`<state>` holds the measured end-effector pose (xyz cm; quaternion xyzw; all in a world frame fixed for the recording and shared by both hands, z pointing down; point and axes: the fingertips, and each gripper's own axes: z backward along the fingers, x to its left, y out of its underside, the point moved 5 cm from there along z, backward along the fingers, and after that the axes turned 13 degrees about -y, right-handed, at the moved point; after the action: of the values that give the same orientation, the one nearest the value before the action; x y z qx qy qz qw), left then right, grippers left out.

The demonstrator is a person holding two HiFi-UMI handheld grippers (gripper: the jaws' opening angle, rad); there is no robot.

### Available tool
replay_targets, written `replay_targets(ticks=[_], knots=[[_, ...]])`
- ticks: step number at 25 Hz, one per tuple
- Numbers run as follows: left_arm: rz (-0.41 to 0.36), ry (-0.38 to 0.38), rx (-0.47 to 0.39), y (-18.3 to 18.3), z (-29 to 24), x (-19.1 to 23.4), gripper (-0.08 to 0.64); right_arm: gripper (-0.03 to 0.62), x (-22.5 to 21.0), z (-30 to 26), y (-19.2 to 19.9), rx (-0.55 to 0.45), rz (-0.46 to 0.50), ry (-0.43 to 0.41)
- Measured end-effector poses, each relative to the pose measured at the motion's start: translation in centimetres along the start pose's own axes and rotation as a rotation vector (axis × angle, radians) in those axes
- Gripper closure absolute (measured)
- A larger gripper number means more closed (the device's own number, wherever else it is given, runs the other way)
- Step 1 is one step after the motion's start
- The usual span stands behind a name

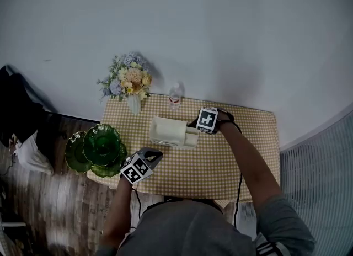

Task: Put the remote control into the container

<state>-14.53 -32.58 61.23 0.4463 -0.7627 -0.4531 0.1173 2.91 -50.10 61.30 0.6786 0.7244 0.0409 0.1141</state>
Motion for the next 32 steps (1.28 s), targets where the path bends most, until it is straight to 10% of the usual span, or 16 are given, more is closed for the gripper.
replay_targets(ticks=[32], knots=[[-0.003,0.016,0.028,-0.2,-0.9,-1.3,0.558,0.488,-1.1,-4.6,-0.3,0.166,0.055,-0.026]])
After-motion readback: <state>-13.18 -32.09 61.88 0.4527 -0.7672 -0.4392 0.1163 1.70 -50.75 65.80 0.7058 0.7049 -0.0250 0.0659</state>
